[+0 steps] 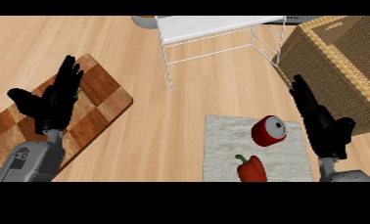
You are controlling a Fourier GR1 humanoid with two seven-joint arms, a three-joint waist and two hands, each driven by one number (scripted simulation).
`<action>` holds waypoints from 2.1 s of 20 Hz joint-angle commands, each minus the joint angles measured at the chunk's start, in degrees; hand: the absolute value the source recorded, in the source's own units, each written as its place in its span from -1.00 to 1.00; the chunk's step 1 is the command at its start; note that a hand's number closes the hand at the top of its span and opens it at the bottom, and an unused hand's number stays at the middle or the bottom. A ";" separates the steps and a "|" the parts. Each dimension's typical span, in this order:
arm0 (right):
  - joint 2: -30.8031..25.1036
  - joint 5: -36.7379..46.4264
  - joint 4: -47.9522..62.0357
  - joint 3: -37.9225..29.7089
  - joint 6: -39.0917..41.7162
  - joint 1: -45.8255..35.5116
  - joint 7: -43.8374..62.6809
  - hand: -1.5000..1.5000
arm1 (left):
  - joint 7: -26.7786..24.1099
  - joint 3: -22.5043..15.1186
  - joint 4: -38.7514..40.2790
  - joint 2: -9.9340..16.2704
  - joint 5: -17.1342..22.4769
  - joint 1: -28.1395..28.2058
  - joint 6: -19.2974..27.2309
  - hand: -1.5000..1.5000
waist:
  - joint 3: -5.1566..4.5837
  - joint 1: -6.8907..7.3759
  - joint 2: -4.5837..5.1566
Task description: Pick the bell pepper from the placemat and place it in the tiered shelf
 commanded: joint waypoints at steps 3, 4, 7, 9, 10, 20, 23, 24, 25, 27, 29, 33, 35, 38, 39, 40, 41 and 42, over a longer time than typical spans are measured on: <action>-7.58 7.74 -5.80 -3.40 -5.36 6.79 1.03 -1.00 | 0.47 -4.63 -0.37 1.04 -4.97 4.03 -1.09 0.00 | 0.63 -2.55 0.19; -10.55 9.69 -8.98 -4.26 -6.54 9.59 1.66 -1.00 | -0.12 -5.86 -0.11 2.62 -5.79 7.19 -3.12 0.00 | 0.53 -3.58 -0.22; -22.25 22.36 0.26 -7.91 -10.90 14.62 5.77 -1.00 | 1.26 -7.88 0.94 2.81 -6.70 8.18 -3.93 0.00 | -0.38 -6.25 0.88; -14.51 16.27 -8.43 -10.95 -16.38 18.42 8.74 1.00 | 2.77 -10.86 -1.85 2.66 -7.96 9.31 -5.40 0.00 | 0.59 -3.97 -0.15; -8.17 10.17 -8.75 -11.09 -15.36 20.18 2.81 1.00 | 4.41 -10.84 -2.15 3.31 -8.05 8.47 -6.02 0.00 | 0.74 -3.20 0.06; -11.51 11.48 -29.53 -1.01 -2.52 26.78 1.12 -1.00 | 1.80 -13.17 -5.45 0.66 -11.80 13.57 -4.34 0.00 | 0.61 -1.23 0.22; -17.55 11.87 -35.90 -1.03 1.54 29.07 10.99 -1.00 | 4.31 -11.75 -7.06 2.66 -9.63 12.31 -7.54 0.00 | 0.55 -1.06 0.24; -16.51 15.70 -38.46 3.48 -0.27 26.91 17.62 -1.00 | 5.86 -12.16 -5.31 1.40 -10.22 9.94 -6.69 0.00 | 0.47 -0.84 0.48; -18.85 17.82 -39.50 4.59 1.22 27.70 19.43 -1.00 | 2.90 -12.76 -2.89 0.30 -10.81 10.60 -6.90 0.00 | 0.38 -1.05 0.58; -22.53 25.04 -40.36 6.43 1.50 27.71 25.63 -1.00 | 4.73 -13.21 -3.96 0.19 -11.29 9.12 -6.45 0.00 | 0.25 -0.74 0.65; -29.70 31.73 -39.00 2.86 3.87 26.90 29.38 -1.00 | 5.96 -12.71 -5.44 1.23 -10.76 8.84 -6.88 0.00 | 0.04 -0.09 0.59; -31.85 42.24 -42.80 6.32 6.92 24.42 44.14 -1.00 | 6.09 -13.34 -4.05 -0.30 -11.52 7.95 -6.12 0.00 | 0.09 -0.19 0.74; -30.54 45.67 -43.93 9.17 9.71 20.65 52.55 -1.00 | 5.27 -13.45 -5.18 0.56 -11.29 9.05 -7.44 0.00 | 0.24 1.08 0.78; -24.70 49.90 -43.67 18.08 15.06 12.05 61.98 -1.00 | 5.26 -13.58 -3.25 -0.91 -12.29 6.69 -6.70 0.00 | 0.39 1.73 1.10; -21.87 49.96 -42.47 20.14 16.94 8.86 65.15 -1.00 | 5.12 -13.25 -4.51 0.46 -11.74 8.64 -7.82 0.00 | 0.44 2.20 0.99; -19.12 51.77 -42.48 23.74 18.19 7.26 67.41 -1.00 | 4.36 -12.05 -2.56 1.00 -11.52 7.43 -8.38 0.00 | 0.43 1.70 0.98; -15.76 52.94 -39.23 26.44 18.65 4.96 68.19 -1.00 | 4.66 -13.19 -1.69 -1.41 -12.01 6.48 -7.35 0.00 | 0.44 1.69 1.08; -14.26 52.07 -39.39 27.43 21.85 3.45 70.69 -1.00 | 5.53 -12.24 -5.26 1.41 -11.25 9.27 -8.57 0.00 | 0.52 1.55 0.73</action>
